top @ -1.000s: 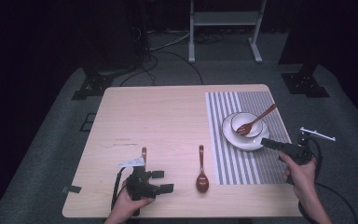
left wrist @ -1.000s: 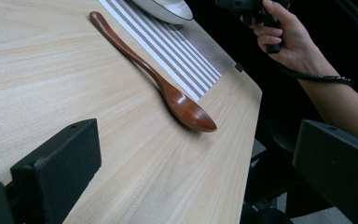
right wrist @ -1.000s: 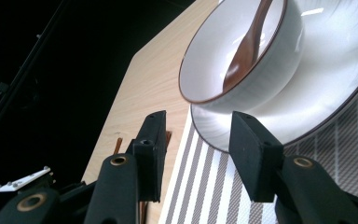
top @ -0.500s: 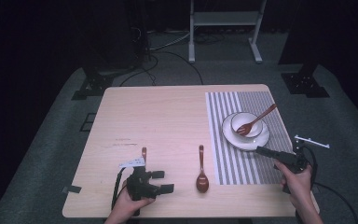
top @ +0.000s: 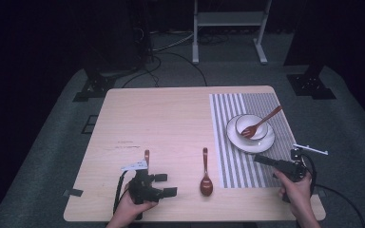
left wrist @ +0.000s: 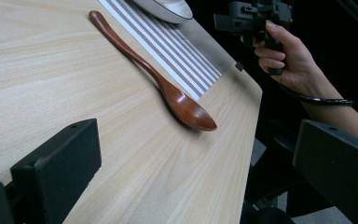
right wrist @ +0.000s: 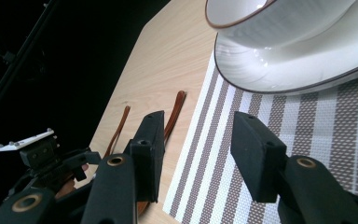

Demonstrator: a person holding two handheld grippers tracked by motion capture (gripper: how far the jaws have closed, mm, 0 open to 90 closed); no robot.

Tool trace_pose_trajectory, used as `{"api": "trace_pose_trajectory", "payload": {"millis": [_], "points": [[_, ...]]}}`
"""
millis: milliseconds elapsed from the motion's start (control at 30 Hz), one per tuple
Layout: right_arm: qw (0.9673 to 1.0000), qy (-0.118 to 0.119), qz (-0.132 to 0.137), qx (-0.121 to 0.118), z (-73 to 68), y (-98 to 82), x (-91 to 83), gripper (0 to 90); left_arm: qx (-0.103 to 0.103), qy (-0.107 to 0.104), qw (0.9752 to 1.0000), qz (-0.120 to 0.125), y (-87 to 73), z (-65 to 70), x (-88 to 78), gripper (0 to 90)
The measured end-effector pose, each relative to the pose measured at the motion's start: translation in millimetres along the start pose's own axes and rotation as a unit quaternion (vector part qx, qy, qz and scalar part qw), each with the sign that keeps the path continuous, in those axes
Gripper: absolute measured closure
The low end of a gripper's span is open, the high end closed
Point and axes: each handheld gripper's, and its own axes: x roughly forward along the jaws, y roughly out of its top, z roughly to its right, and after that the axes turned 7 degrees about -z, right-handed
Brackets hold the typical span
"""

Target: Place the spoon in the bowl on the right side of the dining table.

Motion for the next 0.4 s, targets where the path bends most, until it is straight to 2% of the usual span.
{"api": "trace_pose_trajectory", "payload": {"millis": [400], "points": [[0.9999, -0.002, 0.0, -0.011, -1.5, -6.3, 3.2, 47.2, 0.001, -0.001, 1.0, 0.002, 0.6, 0.2, -0.1, 0.0]]}}
